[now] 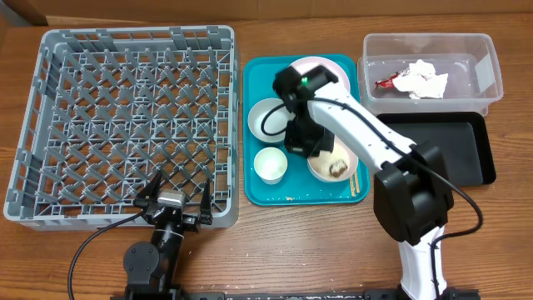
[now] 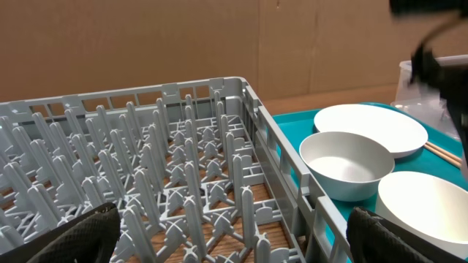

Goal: Sort waste into correct bins and load items into the dishwasher
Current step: 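Carry the rice bowl over the black tray and tip out the rice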

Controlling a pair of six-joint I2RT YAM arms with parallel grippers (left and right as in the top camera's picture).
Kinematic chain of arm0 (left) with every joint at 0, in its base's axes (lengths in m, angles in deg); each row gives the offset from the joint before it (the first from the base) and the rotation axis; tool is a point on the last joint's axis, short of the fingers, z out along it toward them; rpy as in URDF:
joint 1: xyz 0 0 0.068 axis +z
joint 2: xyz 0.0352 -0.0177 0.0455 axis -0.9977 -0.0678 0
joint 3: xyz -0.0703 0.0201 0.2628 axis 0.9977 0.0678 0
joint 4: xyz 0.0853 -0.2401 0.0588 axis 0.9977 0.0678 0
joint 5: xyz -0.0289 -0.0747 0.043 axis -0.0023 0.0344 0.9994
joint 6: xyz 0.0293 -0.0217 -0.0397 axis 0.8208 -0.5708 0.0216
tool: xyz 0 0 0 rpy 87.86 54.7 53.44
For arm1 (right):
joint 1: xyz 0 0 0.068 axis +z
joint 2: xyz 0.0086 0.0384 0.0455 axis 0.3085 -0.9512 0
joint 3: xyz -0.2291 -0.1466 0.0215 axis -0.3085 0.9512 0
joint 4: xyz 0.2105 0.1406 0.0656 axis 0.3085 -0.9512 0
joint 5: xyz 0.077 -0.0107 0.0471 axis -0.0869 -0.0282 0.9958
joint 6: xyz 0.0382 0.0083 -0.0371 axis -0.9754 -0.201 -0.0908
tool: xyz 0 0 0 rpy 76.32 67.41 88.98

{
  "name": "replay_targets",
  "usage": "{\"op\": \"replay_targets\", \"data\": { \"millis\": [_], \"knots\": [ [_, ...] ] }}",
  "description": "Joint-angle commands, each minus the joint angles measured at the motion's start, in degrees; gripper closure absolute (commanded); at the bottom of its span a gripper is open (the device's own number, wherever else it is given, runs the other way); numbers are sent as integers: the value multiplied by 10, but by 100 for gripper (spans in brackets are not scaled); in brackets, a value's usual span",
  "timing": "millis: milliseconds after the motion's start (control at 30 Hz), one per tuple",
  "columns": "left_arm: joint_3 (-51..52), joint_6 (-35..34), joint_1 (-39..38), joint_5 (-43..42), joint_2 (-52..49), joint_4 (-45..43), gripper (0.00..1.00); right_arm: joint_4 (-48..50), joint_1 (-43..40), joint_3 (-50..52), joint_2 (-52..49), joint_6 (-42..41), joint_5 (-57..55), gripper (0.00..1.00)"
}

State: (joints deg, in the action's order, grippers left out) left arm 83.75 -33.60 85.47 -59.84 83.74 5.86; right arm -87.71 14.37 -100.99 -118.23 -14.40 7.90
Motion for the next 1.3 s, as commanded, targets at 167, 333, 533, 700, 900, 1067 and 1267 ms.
{"op": "replay_targets", "data": {
  "millis": [167,333,533,700,900,1067,1267],
  "knots": [
    [3,9,3,1,6,0,0,-16,-53,-57,144,98,14,96],
    [3,9,3,1,6,0,0,-3,-134,-56,185,184,78,96],
    [3,9,3,1,6,0,0,12,-268,-20,186,303,210,96],
    [3,9,3,1,6,0,0,39,-354,52,186,379,315,96],
    [3,9,3,1,6,0,0,54,-446,140,186,488,451,96],
    [3,9,3,2,6,0,0,98,-508,221,186,560,555,96],
    [3,9,3,1,6,0,0,206,-565,330,186,582,678,96]
  ]
}}
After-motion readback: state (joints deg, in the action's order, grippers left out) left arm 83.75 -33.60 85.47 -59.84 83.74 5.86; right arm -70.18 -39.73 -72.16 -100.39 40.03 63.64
